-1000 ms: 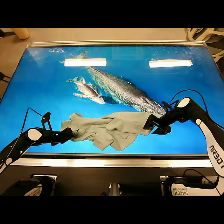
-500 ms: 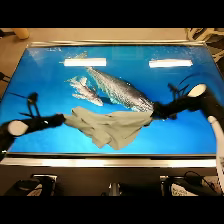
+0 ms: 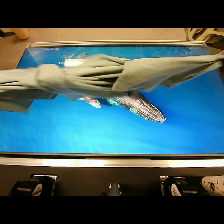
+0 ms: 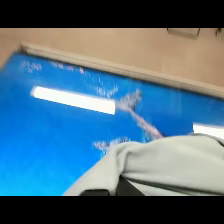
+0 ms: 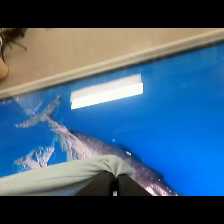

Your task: Fold the shirts.

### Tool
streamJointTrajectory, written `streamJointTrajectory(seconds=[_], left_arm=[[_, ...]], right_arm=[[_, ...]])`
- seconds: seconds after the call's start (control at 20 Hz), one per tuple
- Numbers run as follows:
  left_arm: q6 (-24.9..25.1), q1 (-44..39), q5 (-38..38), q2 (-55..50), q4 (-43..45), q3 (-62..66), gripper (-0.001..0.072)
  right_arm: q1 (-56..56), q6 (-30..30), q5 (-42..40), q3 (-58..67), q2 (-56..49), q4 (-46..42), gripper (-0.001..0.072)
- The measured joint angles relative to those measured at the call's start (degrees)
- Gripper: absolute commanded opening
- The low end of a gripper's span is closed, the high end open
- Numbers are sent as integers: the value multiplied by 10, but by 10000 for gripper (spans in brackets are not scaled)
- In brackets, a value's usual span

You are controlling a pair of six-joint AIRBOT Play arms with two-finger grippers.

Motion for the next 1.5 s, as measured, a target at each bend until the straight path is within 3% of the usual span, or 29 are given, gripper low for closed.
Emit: streamJointTrajectory(seconds=[0.25, 0.45, 0.65, 0.7, 0.75, 0.8, 0.95, 1.2, 1.5], left_arm=[[-12, 5, -6, 17, 4, -22, 24], [-2, 2, 5, 17, -65, -165, 25], [4, -24, 94, 12, -181, -345, 26], [5, -32, 118, 8, -204, -378, 26], [6, -39, 137, 3, -221, -401, 26], [13, -43, 155, -2, -234, -417, 26], [57, -52, 182, -11, -260, -435, 26], [102, -56, 183, -15, -266, -441, 26], [113, -56, 169, -15, -267, -435, 25]], right_arm=[[0, 31, 72, 6, 5, -58, 21], [0, 27, 163, -50, -84, -89, 22], [0, 8, 95, -160, -218, -71, 29], [0, 8, 64, -177, -255, -59, 170], [-1, 9, 30, -190, -295, -39, 464], [-2, 9, 7, -198, -331, -14, 707], [0, -33, -2, -201, -389, 69, 658], [37, -89, 95, -280, -370, 124, 616], [149, -98, -39, -454, -352, 198, 609]])
